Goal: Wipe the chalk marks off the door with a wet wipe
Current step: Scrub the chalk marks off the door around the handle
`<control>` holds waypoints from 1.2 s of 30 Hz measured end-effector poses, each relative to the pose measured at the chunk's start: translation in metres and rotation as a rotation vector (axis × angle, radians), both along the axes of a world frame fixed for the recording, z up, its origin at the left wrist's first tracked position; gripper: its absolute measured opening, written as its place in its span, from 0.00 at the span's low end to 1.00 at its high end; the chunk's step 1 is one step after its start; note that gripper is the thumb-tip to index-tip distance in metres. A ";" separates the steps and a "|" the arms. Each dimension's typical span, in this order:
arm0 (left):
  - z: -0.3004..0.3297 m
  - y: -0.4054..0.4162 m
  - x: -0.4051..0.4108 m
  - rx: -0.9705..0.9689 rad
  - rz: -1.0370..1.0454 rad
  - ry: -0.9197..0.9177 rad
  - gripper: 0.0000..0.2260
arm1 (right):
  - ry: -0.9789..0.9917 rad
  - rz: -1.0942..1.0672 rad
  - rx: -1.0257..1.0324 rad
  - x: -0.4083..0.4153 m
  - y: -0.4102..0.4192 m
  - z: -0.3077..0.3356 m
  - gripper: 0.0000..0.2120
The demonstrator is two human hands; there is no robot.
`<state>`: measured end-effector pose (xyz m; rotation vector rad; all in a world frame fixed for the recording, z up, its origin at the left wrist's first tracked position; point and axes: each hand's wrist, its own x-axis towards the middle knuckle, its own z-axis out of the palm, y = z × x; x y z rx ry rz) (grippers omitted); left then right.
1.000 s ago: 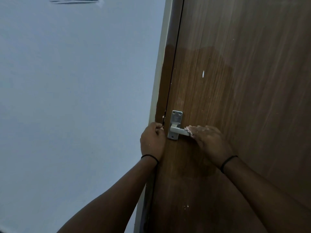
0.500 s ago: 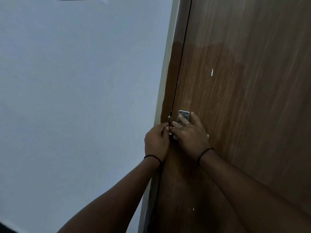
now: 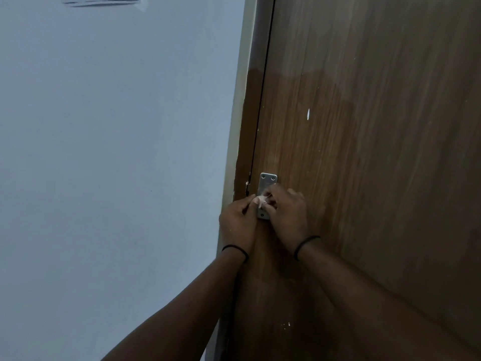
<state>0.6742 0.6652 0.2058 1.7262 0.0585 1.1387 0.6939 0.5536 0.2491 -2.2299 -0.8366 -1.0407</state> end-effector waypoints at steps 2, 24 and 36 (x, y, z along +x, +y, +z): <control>0.003 0.001 0.000 0.031 0.006 0.002 0.13 | 0.000 0.007 -0.004 0.001 0.006 0.000 0.07; 0.040 -0.028 -0.004 -1.016 -0.523 0.391 0.08 | 0.020 -0.026 0.212 -0.028 -0.071 -0.007 0.05; 0.028 -0.040 -0.015 -0.803 -0.870 0.518 0.12 | 0.044 0.102 -0.094 -0.029 -0.053 -0.012 0.11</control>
